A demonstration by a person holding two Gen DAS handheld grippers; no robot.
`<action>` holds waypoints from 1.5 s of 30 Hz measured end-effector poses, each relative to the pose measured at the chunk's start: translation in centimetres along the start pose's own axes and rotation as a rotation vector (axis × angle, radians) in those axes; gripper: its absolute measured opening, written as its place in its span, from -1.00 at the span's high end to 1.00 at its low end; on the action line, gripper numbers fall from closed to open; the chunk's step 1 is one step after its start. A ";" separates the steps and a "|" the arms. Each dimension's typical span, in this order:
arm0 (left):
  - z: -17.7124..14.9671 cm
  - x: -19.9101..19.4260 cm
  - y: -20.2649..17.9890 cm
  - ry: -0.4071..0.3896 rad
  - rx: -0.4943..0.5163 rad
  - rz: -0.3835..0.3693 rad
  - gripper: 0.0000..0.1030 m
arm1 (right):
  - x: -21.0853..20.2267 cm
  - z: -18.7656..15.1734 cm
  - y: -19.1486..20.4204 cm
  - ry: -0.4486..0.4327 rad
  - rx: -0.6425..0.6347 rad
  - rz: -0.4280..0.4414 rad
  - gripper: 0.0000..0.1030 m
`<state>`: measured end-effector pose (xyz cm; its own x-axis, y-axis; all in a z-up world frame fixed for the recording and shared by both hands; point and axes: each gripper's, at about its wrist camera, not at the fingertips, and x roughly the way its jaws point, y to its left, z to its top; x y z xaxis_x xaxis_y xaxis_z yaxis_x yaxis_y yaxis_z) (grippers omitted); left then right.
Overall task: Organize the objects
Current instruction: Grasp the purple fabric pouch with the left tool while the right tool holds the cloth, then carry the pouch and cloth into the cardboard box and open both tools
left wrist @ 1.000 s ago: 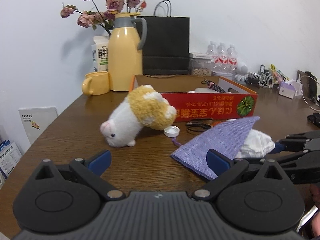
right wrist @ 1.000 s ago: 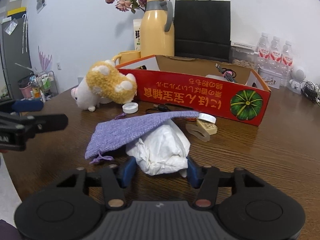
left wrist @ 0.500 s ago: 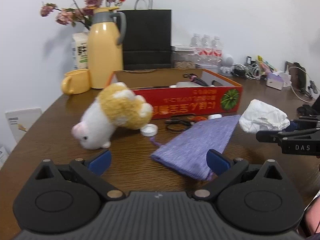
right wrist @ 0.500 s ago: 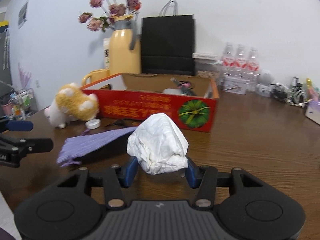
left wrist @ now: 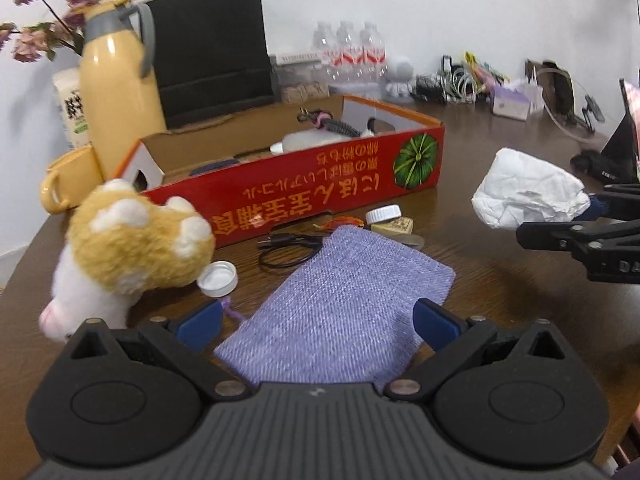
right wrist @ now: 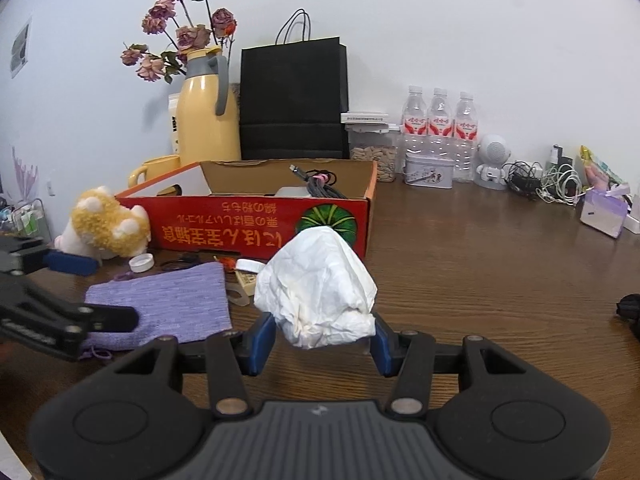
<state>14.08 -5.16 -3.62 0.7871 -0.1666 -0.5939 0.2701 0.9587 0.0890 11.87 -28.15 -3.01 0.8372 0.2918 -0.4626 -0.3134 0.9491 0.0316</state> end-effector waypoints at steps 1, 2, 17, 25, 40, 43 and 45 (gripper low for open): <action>0.1 0.5 0.1 0.014 -0.003 -0.009 -1.00 | 0.1 0.0 0.1 0.000 -0.001 0.007 0.06; 0.1 0.9 0.2 0.025 -0.013 -0.018 -1.00 | 0.2 0.0 0.2 0.001 -0.002 0.012 0.06; -0.8 0.4 1.4 0.028 -0.090 -0.037 -0.11 | 1.1 -0.1 0.8 0.011 -0.001 0.048 0.06; -1.0 -1.4 1.3 -0.023 -0.089 -0.019 0.42 | 0.8 -0.2 1.6 0.012 -0.011 0.055 0.06; 0.0 -6.5 1.3 -0.194 -0.104 -0.002 0.69 | -0.3 0.6 3.2 -0.013 -0.046 0.071 0.06; 0.3 -7.4 1.5 -0.226 -0.113 0.002 0.70 | -0.5 1.0 3.6 -0.021 -0.054 0.078 0.06; 0.6 -7.8 1.6 -0.243 -0.119 0.003 0.70 | -0.5 1.2 3.9 -0.026 -0.060 0.083 0.06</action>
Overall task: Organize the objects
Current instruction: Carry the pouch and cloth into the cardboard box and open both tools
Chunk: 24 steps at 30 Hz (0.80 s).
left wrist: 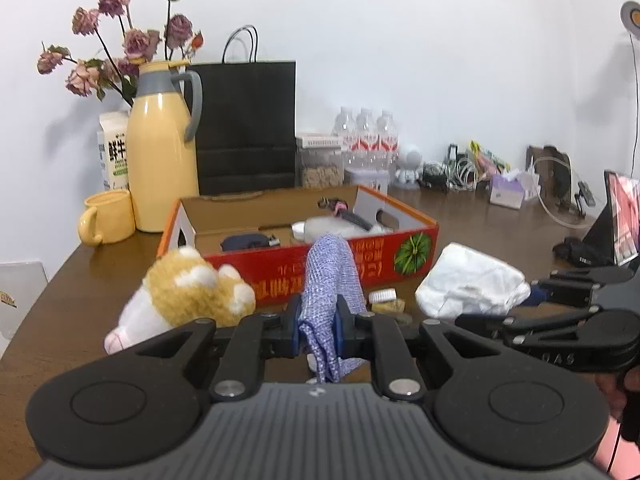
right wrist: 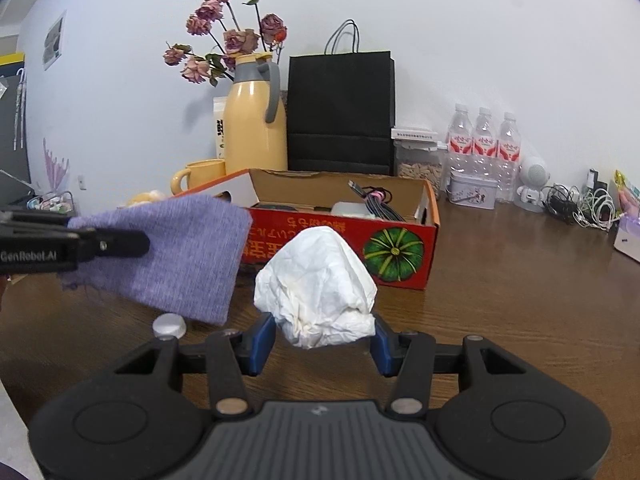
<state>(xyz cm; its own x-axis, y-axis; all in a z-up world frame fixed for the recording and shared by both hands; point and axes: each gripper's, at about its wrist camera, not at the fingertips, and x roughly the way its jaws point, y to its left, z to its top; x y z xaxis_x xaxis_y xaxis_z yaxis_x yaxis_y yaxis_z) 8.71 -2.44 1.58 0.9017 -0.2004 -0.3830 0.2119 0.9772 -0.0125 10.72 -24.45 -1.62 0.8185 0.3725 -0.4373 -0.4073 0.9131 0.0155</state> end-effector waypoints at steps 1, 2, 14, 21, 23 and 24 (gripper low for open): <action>0.2 -0.1 0.1 -0.007 -0.002 -0.001 0.70 | 0.0 0.1 0.1 -0.002 -0.002 0.003 0.06; 0.4 -0.2 0.0 -0.014 -0.002 0.000 0.70 | 0.1 0.3 0.3 -0.004 -0.003 0.005 0.06; 4.3 2.1 0.7 -0.101 -0.052 0.024 0.70 | 2.0 4.0 1.5 -0.064 -0.031 0.012 0.06; 6.8 5.4 2.2 -0.132 -0.139 0.069 0.70 | 5.1 7.7 1.6 -0.108 -0.044 0.003 0.06; 7.5 6.6 2.8 -0.134 -0.164 0.082 0.70 | 6.4 8.8 1.4 -0.114 -0.043 -0.001 0.06; 7.8 7.1 3.1 -0.133 -0.173 0.086 0.70 | 7.0 9.2 1.3 -0.114 -0.042 -0.002 0.06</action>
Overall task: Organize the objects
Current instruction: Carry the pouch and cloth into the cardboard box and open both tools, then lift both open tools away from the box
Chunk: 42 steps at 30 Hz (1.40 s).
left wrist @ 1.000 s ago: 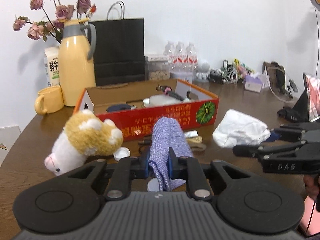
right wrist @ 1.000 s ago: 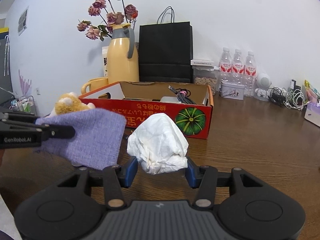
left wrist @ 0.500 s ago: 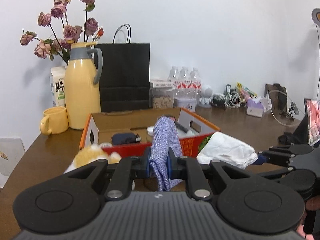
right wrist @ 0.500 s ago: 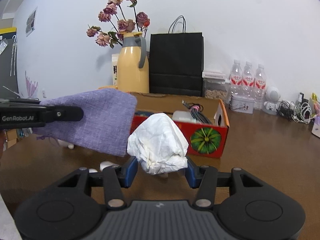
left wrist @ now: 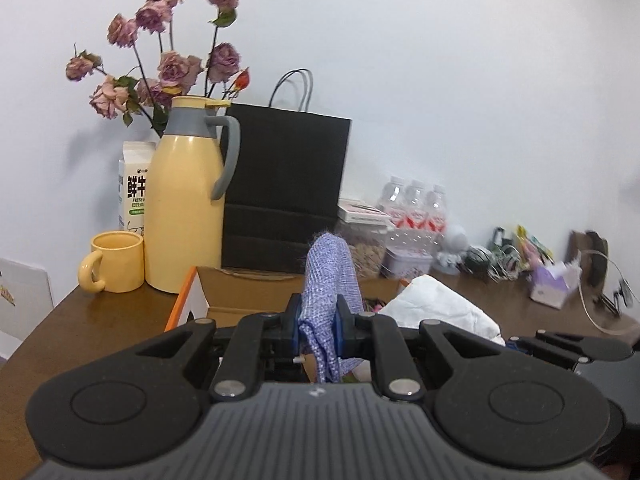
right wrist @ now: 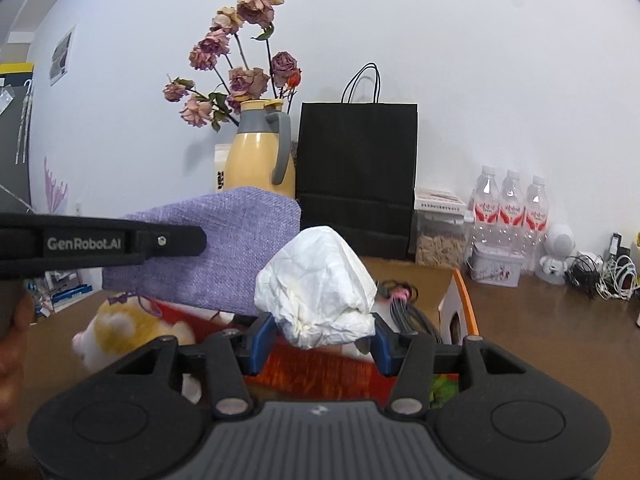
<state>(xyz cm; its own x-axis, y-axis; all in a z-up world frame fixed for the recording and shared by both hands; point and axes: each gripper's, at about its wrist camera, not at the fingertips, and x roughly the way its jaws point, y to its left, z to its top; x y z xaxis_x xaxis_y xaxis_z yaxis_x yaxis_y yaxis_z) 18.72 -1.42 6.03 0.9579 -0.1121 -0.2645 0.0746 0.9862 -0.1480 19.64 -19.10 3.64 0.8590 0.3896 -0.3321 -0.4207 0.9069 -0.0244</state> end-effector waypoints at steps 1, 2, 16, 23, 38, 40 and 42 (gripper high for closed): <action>0.3 0.8 0.2 0.002 -0.010 0.009 0.70 | 0.8 0.4 -0.2 0.001 0.004 -0.002 0.06; 0.5 1.4 0.3 0.005 -0.017 0.016 0.70 | 1.7 0.7 -0.4 0.004 0.009 -0.004 0.06; 0.2 10.0 1.5 0.097 -0.078 0.119 0.70 | 11.9 1.1 -1.6 0.095 0.049 -0.031 0.06; -0.5 10.1 1.5 0.105 -0.065 0.123 0.69 | 12.7 -0.2 -1.2 0.115 0.020 -0.051 0.06; -0.8 7.9 0.5 0.004 -0.012 0.169 -0.97 | 11.3 -0.2 -1.6 0.069 0.038 -0.112 -0.94; -0.8 7.6 0.4 -0.003 -0.014 0.167 -1.00 | 11.2 -0.2 -1.5 0.068 0.034 -0.117 -0.94; -0.8 7.4 0.3 -0.007 -0.012 0.168 -1.00 | 11.2 -0.2 -1.4 0.064 0.034 -0.119 -0.95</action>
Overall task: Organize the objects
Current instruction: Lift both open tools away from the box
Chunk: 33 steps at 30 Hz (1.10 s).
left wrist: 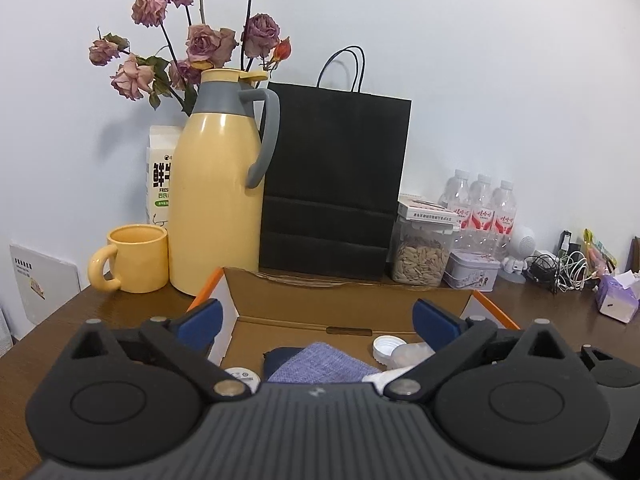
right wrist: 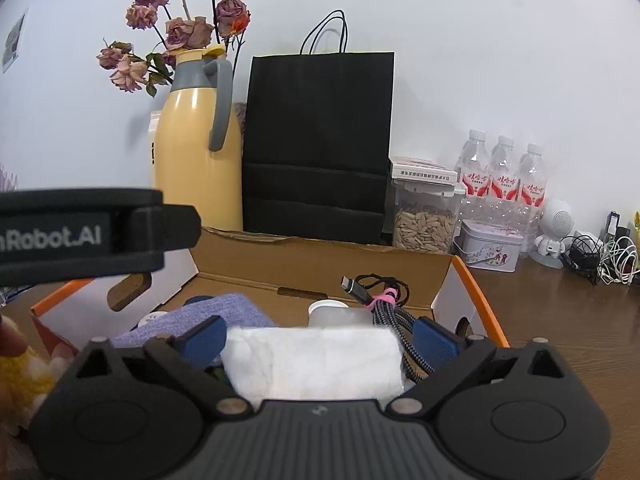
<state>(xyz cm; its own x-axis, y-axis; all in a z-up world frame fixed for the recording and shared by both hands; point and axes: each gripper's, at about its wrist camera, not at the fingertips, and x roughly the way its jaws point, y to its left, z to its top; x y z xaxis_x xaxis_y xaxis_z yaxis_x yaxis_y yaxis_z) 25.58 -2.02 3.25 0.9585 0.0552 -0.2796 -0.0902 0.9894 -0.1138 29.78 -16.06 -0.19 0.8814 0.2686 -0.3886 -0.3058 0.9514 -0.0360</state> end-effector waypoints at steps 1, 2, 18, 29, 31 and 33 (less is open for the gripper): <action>0.0 0.0 0.0 0.000 0.000 0.000 -1.00 | -0.1 0.0 0.0 -0.002 0.002 0.000 -0.95; 0.0 -0.1 0.0 0.001 0.000 0.003 -1.00 | -0.1 0.0 -0.1 -0.004 0.003 -0.001 -0.95; 1.4 -4.0 0.4 -0.041 0.008 -0.035 -1.00 | -3.4 0.8 -0.1 -0.043 -0.004 0.029 -0.98; 0.4 -8.2 2.7 -0.009 0.055 -0.016 -1.00 | -8.7 0.3 0.2 -0.072 -0.036 0.059 -1.00; 0.1 -8.8 3.2 0.002 0.062 -0.005 -1.00 | -9.4 -0.2 0.1 -0.061 -0.036 0.061 -1.00; -0.3 -9.4 3.7 0.015 0.070 0.002 -1.00 | -10.1 -0.8 0.1 -0.050 -0.035 0.063 -1.00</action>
<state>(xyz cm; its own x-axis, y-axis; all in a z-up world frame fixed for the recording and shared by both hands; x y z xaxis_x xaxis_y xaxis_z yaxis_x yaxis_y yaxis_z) 16.13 1.12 5.18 0.9541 0.0556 -0.2944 -0.0725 0.9963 -0.0467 20.56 -18.82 2.97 0.8767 0.3356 -0.3446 -0.3725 0.9269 -0.0451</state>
